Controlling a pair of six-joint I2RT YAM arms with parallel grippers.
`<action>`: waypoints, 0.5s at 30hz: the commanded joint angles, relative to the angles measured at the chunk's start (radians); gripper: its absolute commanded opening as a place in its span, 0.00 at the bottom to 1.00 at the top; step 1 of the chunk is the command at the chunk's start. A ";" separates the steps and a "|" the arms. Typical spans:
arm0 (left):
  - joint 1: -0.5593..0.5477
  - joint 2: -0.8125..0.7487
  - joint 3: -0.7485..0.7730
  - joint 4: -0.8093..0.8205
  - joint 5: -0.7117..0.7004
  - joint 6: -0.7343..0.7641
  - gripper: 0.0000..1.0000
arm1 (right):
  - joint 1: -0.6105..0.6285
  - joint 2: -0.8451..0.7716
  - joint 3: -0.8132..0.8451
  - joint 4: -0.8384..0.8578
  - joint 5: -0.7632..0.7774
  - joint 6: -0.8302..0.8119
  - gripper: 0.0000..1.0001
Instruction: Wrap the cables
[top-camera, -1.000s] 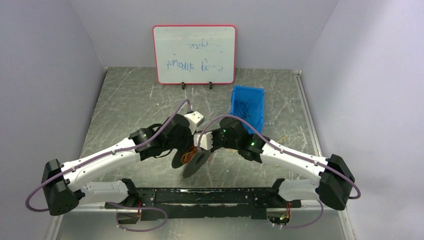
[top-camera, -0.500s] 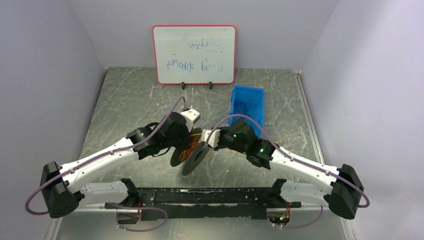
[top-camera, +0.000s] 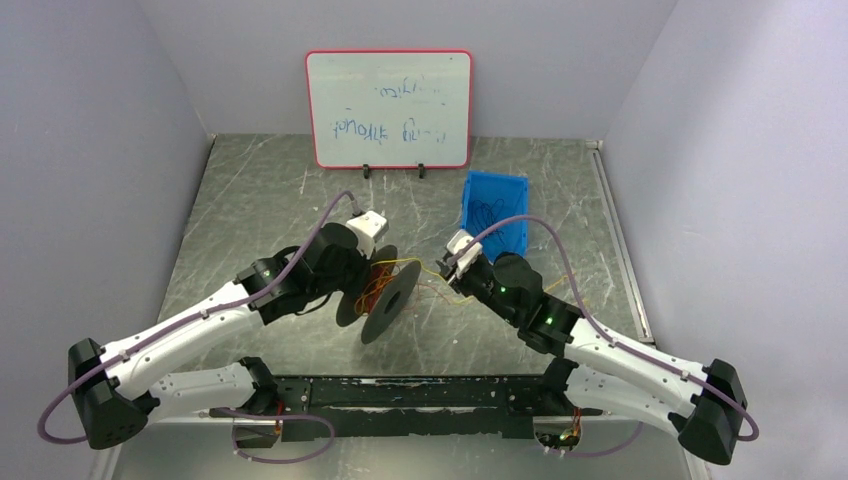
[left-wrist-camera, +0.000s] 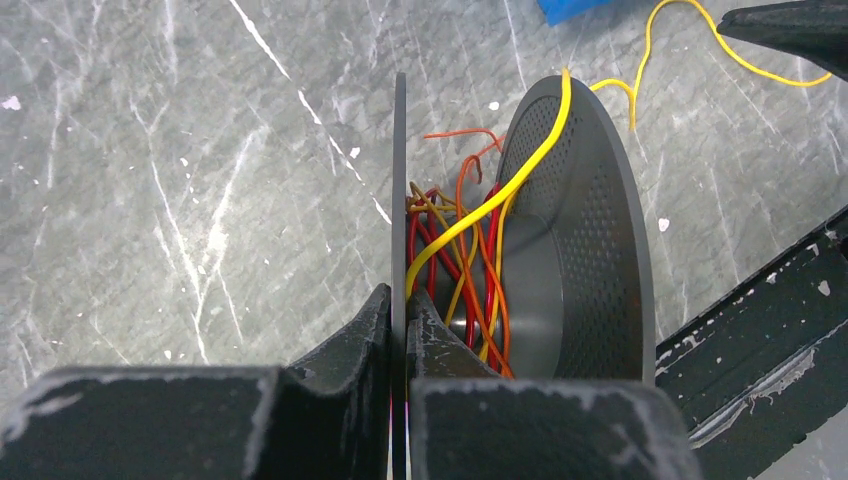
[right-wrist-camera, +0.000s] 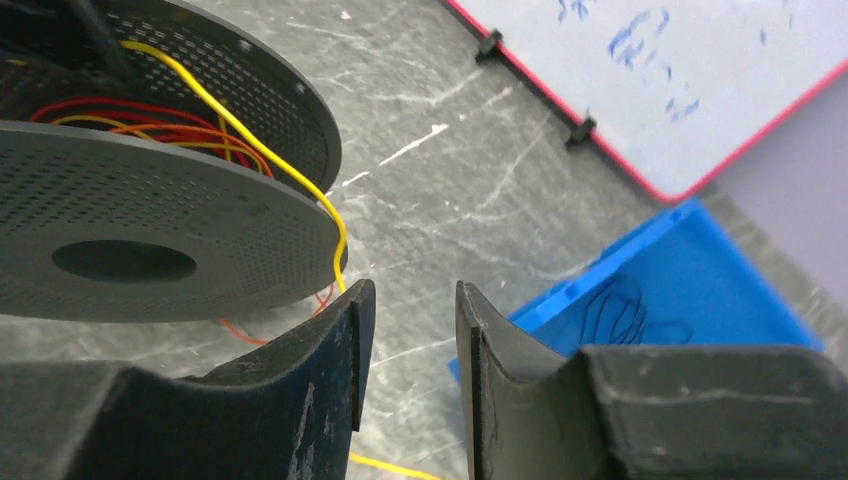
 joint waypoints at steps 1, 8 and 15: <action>0.008 -0.042 0.025 0.054 -0.039 -0.015 0.07 | -0.003 -0.038 -0.045 0.004 0.174 0.317 0.42; 0.007 -0.059 0.112 0.015 -0.075 -0.005 0.07 | -0.004 -0.100 -0.120 -0.052 0.283 0.529 0.58; 0.007 -0.056 0.261 -0.078 -0.127 0.015 0.07 | -0.009 -0.092 -0.161 -0.096 0.332 0.592 0.63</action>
